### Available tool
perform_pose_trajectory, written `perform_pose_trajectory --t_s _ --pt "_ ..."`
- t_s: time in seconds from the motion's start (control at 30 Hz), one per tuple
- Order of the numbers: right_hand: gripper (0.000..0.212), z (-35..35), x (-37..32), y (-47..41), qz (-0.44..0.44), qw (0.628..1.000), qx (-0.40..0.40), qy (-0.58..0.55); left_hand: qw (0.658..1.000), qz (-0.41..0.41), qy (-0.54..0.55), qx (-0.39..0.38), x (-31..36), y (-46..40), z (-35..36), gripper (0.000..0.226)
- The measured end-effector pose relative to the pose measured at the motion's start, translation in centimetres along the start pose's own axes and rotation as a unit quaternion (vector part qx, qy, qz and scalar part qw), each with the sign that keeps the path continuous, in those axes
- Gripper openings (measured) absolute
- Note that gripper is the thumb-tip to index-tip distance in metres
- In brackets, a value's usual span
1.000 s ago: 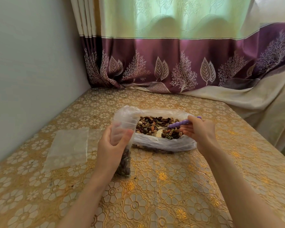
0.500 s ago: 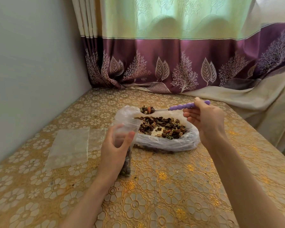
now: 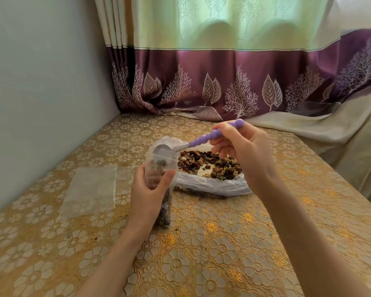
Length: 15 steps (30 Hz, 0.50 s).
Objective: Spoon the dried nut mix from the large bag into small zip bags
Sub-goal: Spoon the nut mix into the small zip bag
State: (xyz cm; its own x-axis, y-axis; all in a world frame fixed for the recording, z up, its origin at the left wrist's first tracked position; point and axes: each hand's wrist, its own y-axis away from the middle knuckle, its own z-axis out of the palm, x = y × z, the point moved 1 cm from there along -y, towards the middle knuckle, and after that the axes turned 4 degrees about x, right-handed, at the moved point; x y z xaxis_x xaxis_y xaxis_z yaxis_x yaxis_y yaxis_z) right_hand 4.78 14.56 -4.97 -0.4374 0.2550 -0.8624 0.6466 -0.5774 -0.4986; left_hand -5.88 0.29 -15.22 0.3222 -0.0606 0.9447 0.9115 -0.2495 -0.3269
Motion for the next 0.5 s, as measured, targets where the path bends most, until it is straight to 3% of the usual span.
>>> perform_pose_trajectory --t_s 0.07,0.17,0.33,0.5 --pt "0.019 -0.2 0.0 -0.1 -0.004 1.000 -0.006 0.000 1.000 0.004 0.000 0.003 0.0 -0.1 0.0 0.047" --pt "0.020 -0.7 0.2 -0.4 -0.004 1.000 0.016 -0.009 1.000 0.016 -0.010 -0.002 -0.1 -0.1 0.0 0.068" --pt "0.026 -2.4 1.2 -1.1 0.004 0.993 0.114 -0.018 0.999 0.034 -0.034 -0.006 0.0 0.0 0.0 0.074" --pt "0.027 -4.0 3.5 -1.3 -0.002 0.975 0.188 0.121 0.999 0.022 -0.036 -0.002 0.1 0.2 0.0 0.066"
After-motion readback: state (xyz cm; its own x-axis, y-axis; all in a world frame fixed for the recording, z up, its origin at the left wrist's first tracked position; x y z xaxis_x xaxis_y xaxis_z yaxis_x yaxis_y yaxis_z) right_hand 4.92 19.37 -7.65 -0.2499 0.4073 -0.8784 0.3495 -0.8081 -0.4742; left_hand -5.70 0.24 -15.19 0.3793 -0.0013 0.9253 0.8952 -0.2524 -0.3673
